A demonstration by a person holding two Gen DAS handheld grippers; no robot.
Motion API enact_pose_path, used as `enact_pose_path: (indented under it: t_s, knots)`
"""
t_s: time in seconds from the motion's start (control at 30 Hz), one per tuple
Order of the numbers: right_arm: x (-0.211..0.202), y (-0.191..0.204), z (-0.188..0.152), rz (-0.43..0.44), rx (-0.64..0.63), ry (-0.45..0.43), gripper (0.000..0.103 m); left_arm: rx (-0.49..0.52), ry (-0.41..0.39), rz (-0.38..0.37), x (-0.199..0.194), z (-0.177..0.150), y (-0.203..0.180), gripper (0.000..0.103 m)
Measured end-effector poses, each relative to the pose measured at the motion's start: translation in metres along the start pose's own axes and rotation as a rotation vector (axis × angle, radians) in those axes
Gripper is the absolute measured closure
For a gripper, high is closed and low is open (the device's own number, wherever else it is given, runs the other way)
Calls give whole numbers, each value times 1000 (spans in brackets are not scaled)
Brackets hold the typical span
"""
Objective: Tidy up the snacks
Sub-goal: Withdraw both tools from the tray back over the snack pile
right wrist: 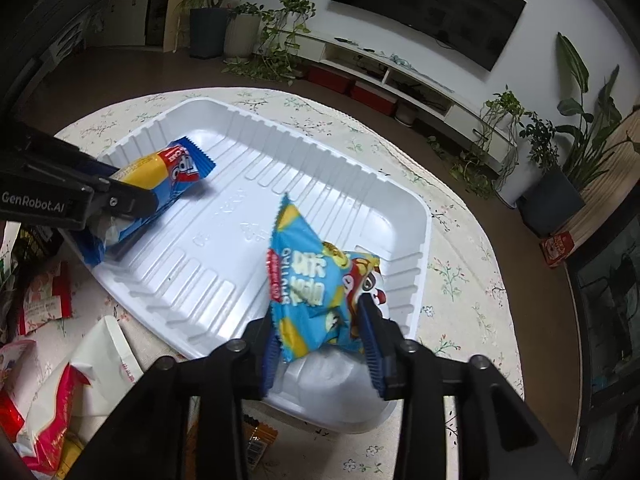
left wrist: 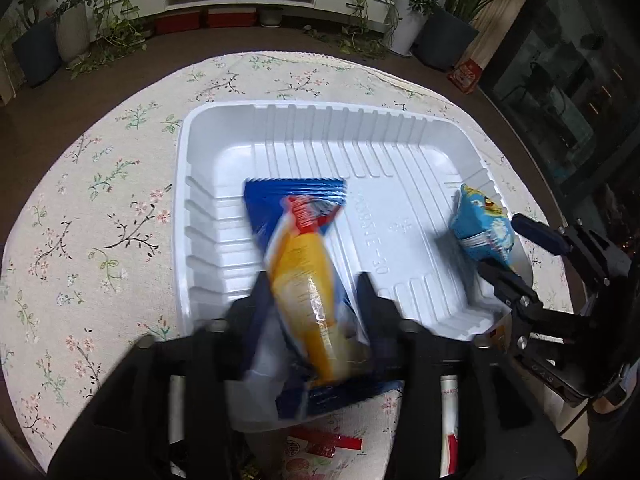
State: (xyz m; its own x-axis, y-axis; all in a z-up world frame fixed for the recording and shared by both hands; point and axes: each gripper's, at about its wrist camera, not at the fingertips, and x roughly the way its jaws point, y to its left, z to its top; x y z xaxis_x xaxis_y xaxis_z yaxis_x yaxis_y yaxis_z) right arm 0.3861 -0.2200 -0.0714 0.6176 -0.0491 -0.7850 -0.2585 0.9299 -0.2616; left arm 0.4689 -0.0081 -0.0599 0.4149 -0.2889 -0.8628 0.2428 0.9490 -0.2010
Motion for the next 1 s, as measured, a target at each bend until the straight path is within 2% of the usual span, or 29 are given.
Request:
enact_pose_path:
  t_s: [0.03, 0.13, 0.2, 0.27, 0.3, 0.4, 0.47, 0.5, 0.57, 0.6, 0.67, 0.8, 0.87, 1.0]
  knots:
    - [-1, -1, 0, 0, 10, -6, 42, -3, -16, 1, -5, -1, 0, 37]
    - [-9, -1, -2, 6, 16, -33, 35, -21, -42, -16, -23, -3, 1, 36]
    - [-18, -2, -2, -4, 14, -50, 31, -16, -72, -28, -43, -8, 0, 25]
    - [-31, -6, -4, -5, 30, -70, 31, -3, -116, -32, -65, -18, -2, 8]
    - [-43, -11, -5, 1, 53, -87, 30, 17, -163, -33, -86, -28, -2, 3]
    - [-80, -23, -16, 24, 123, -143, 21, 77, -303, 40, -136, -63, -1, 0]
    - [-113, -32, -31, 47, 185, -199, 16, 65, -369, 78, -164, -91, 6, 0]
    - [-127, -37, -38, 63, 215, -222, 14, 39, -352, 104, -175, -106, 11, 0]
    - [-160, -42, -61, 112, 291, -268, 11, -29, -269, 145, -185, -130, 23, 0]
    - [-171, -44, -72, 138, 323, -284, 11, -94, -269, 133, -193, -151, 35, 0]
    - [-193, -43, -96, 203, 383, -305, 10, -162, -304, 80, -207, -184, 49, 0]
    - [-226, -28, -148, 305, 482, -308, 11, -231, -251, 70, -215, -252, 55, 0]
    - [-234, -18, -171, 351, 527, -294, 12, -225, -244, 27, -219, -276, 42, 1]
    - [-240, 12, -213, 406, 606, -260, 14, -124, -274, -15, -230, -308, 1, 1]
